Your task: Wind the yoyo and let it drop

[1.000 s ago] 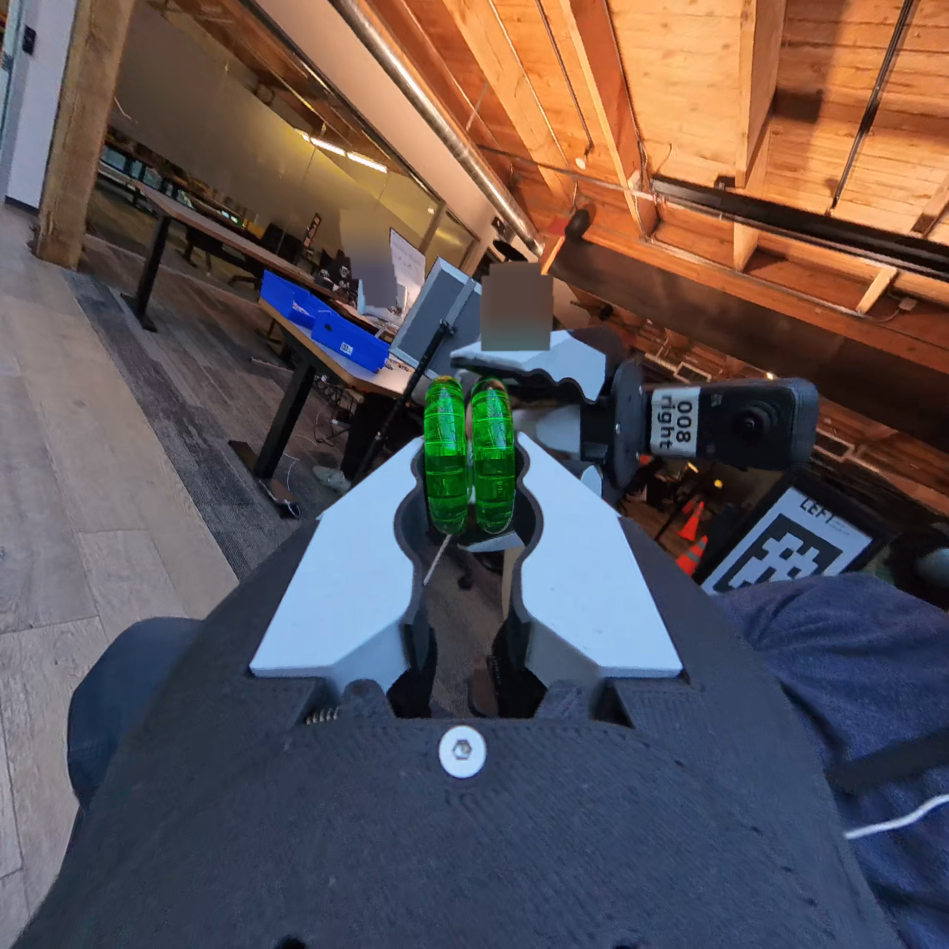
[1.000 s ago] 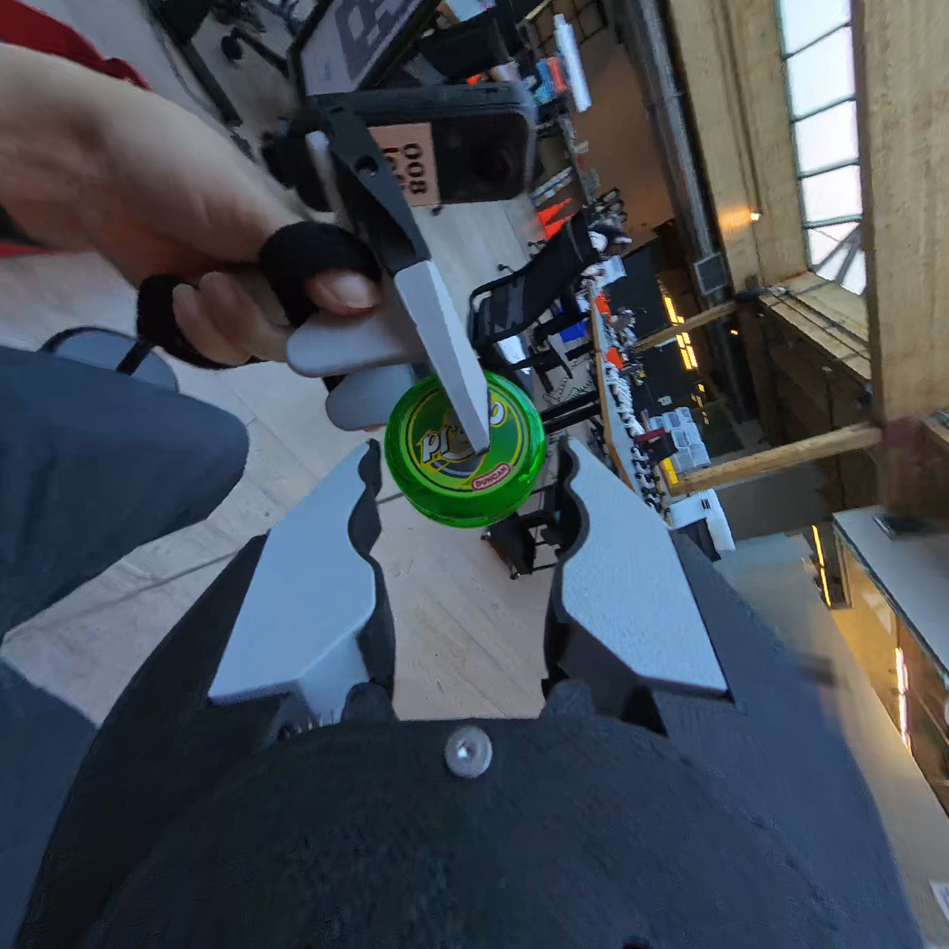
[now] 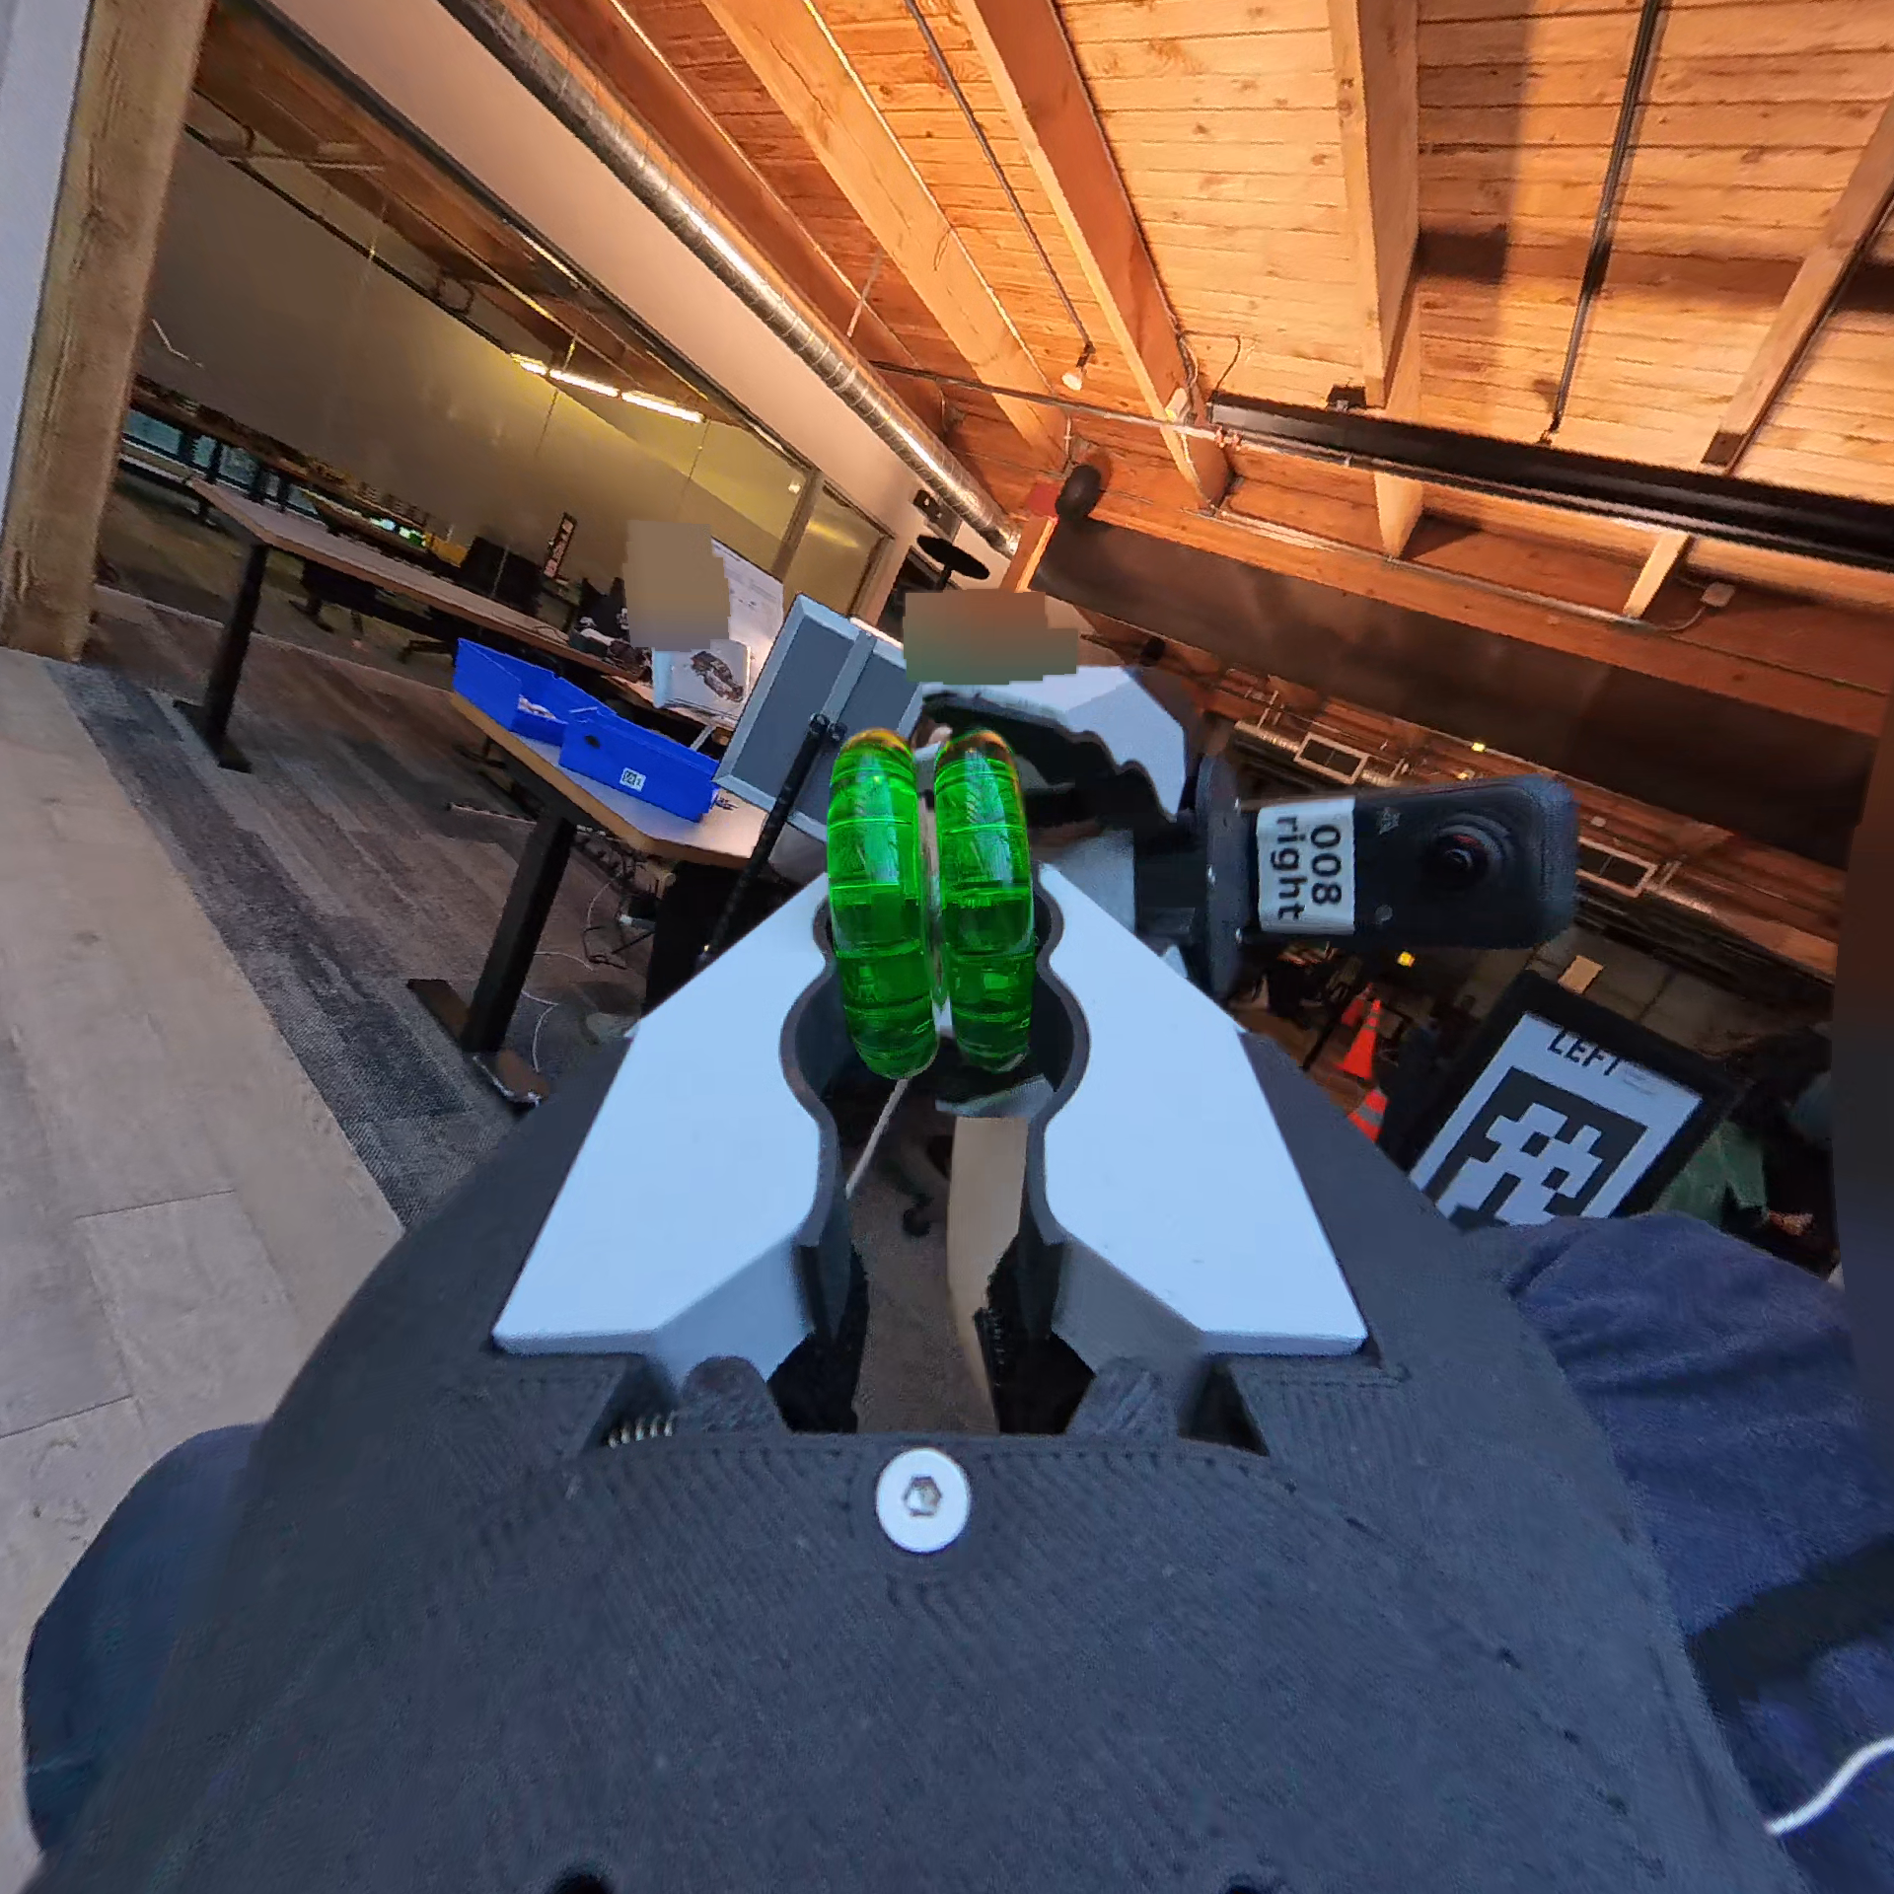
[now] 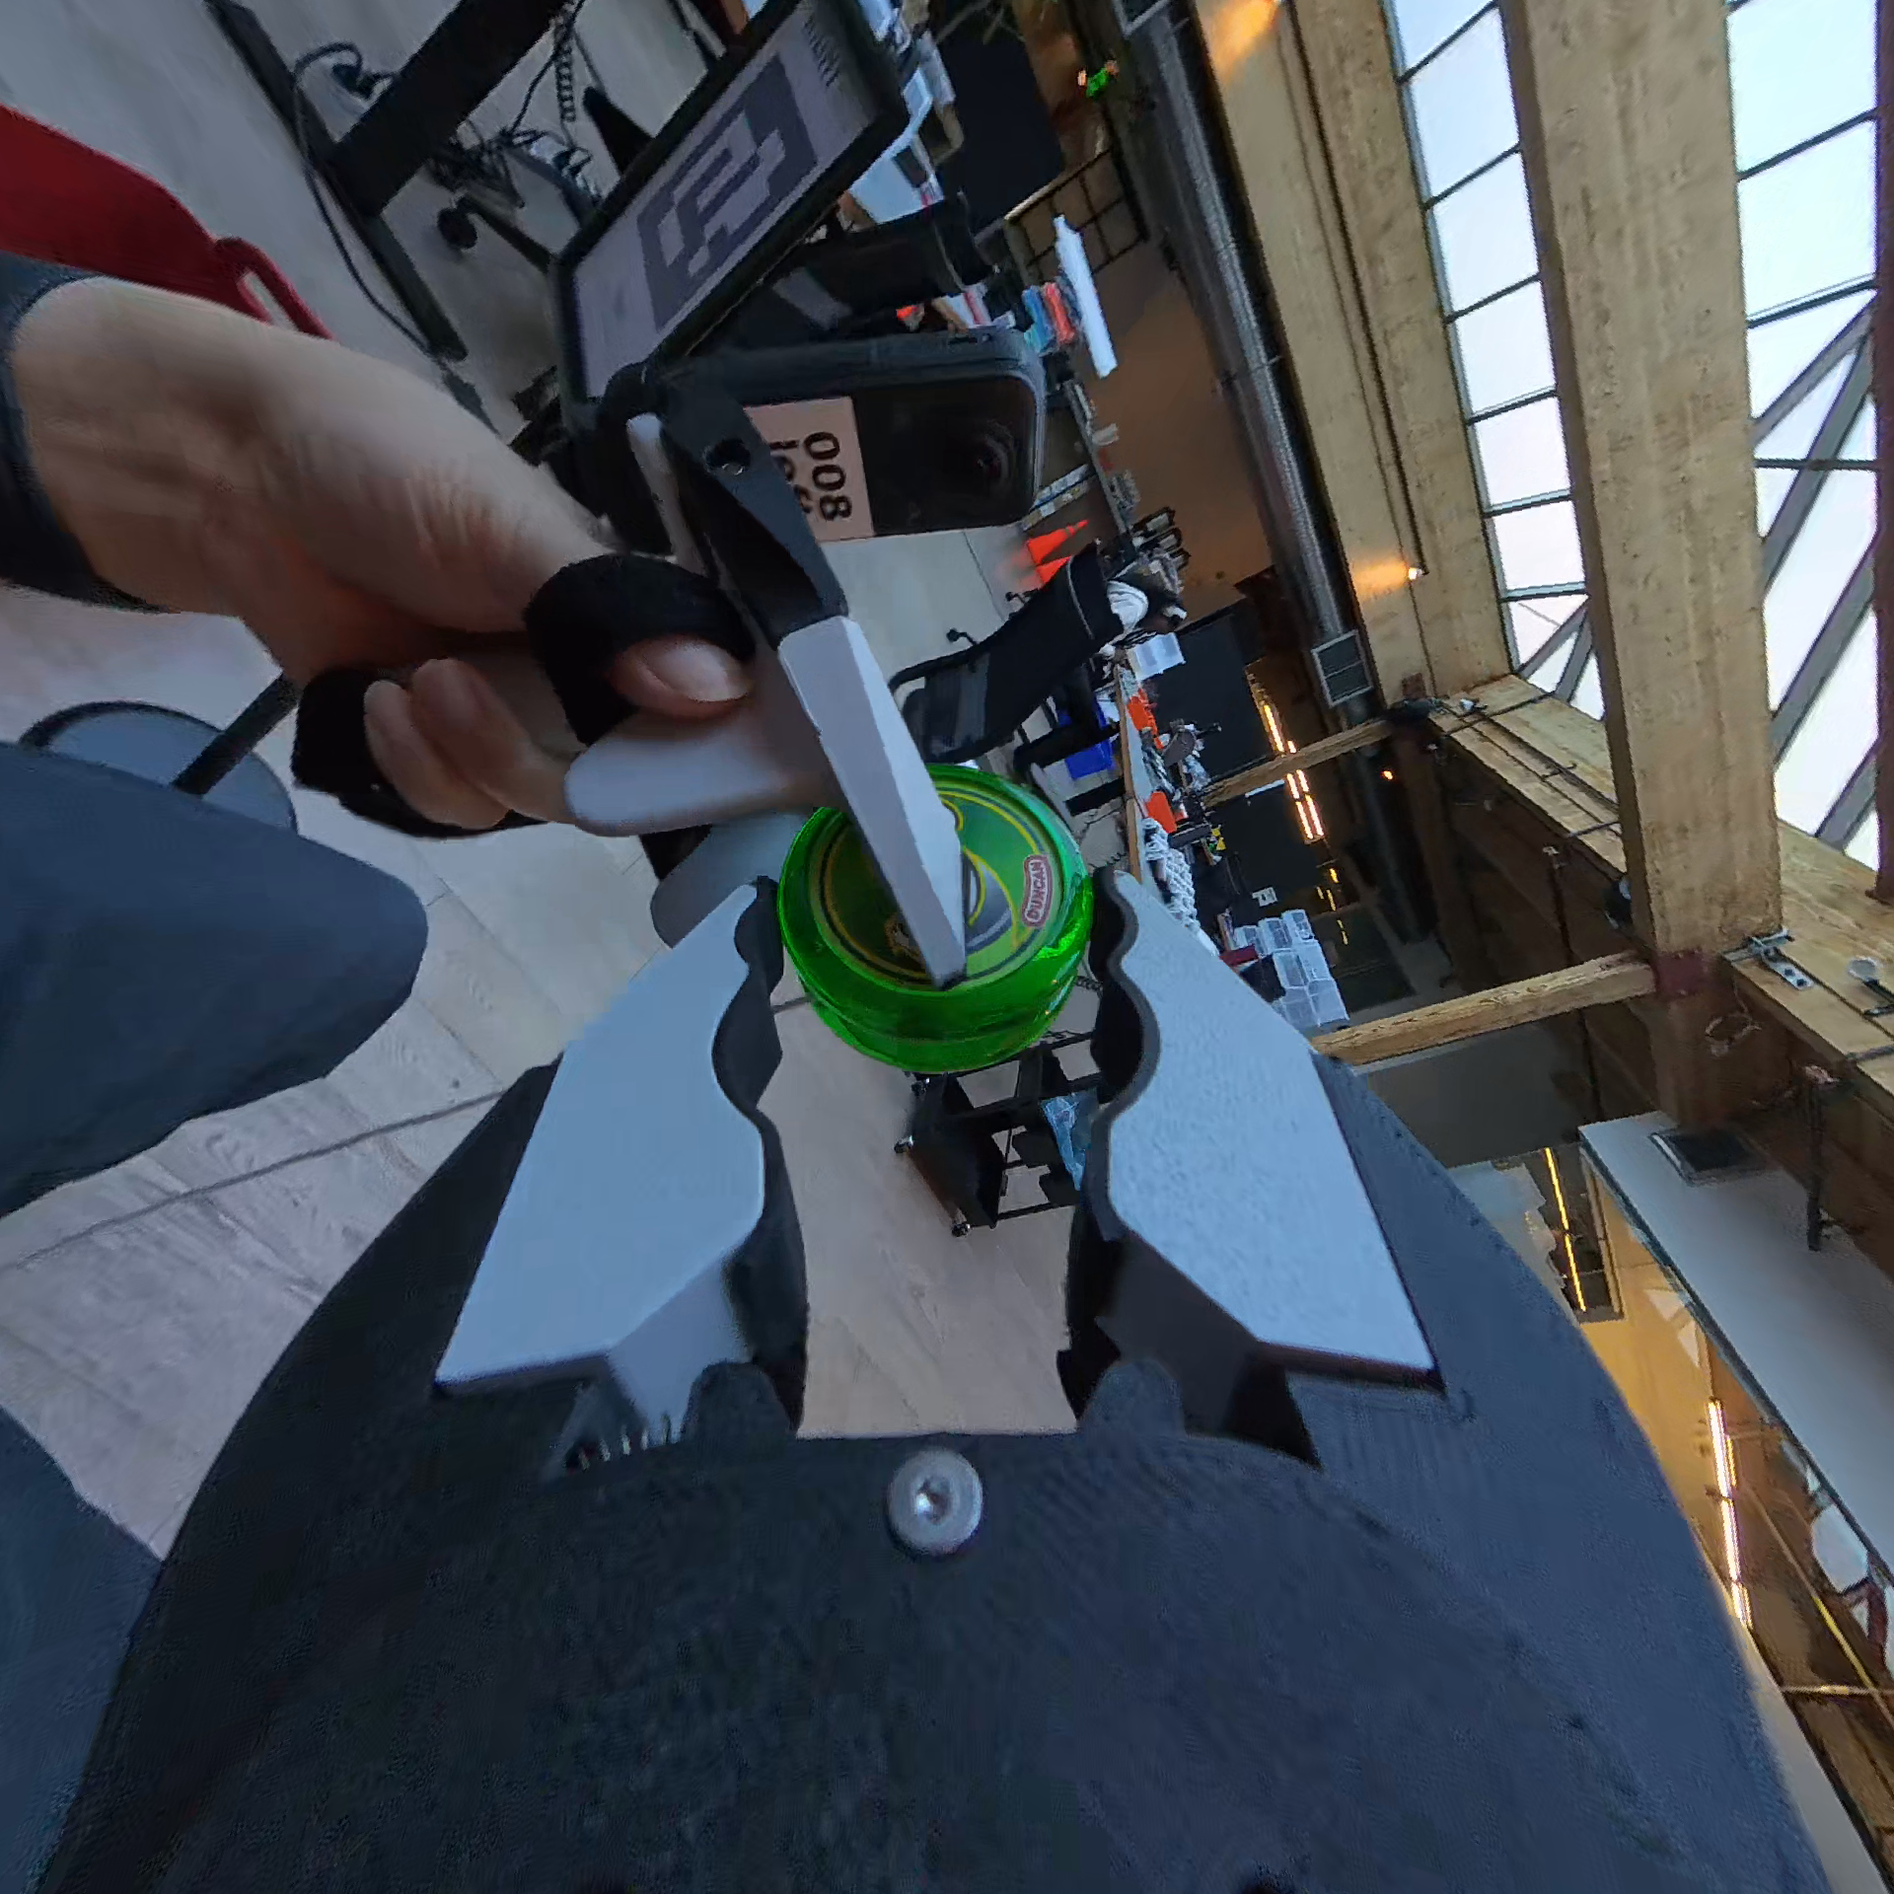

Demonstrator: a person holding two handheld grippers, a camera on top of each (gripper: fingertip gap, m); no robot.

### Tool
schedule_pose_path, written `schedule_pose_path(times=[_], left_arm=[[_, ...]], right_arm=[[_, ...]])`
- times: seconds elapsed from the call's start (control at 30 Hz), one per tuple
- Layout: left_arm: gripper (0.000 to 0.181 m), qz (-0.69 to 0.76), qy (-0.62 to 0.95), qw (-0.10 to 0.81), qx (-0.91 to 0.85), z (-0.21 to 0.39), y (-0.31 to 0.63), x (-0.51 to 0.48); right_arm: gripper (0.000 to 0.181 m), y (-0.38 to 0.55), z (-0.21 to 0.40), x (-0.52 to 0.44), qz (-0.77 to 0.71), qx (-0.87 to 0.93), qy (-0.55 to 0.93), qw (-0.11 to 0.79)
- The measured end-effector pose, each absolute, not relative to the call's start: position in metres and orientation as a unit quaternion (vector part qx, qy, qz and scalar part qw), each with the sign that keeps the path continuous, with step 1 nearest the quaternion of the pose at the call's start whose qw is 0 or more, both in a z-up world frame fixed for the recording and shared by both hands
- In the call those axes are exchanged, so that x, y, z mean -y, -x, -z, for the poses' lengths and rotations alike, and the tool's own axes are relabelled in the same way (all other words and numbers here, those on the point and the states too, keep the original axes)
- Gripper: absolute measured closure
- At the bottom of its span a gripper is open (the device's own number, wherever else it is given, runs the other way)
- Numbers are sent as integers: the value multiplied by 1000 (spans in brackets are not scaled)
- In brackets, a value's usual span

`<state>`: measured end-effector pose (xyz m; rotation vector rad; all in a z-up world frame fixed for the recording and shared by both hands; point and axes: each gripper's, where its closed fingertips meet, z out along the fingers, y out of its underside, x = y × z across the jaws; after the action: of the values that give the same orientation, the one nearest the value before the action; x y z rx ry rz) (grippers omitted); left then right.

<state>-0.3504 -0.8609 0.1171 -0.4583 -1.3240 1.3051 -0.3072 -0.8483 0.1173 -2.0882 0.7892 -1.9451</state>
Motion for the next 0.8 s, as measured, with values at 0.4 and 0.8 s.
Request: schedule_pose_path(times=[0.4, 0.8], left_arm=[[151, -566, 162, 592, 551, -118, 333, 867], [150, -484, 235, 640, 549, -100, 358, 837]], right_arm=[[102, 306, -128, 852, 680, -278, 656, 173], [126, 329, -101, 825, 554, -217, 780, 193]])
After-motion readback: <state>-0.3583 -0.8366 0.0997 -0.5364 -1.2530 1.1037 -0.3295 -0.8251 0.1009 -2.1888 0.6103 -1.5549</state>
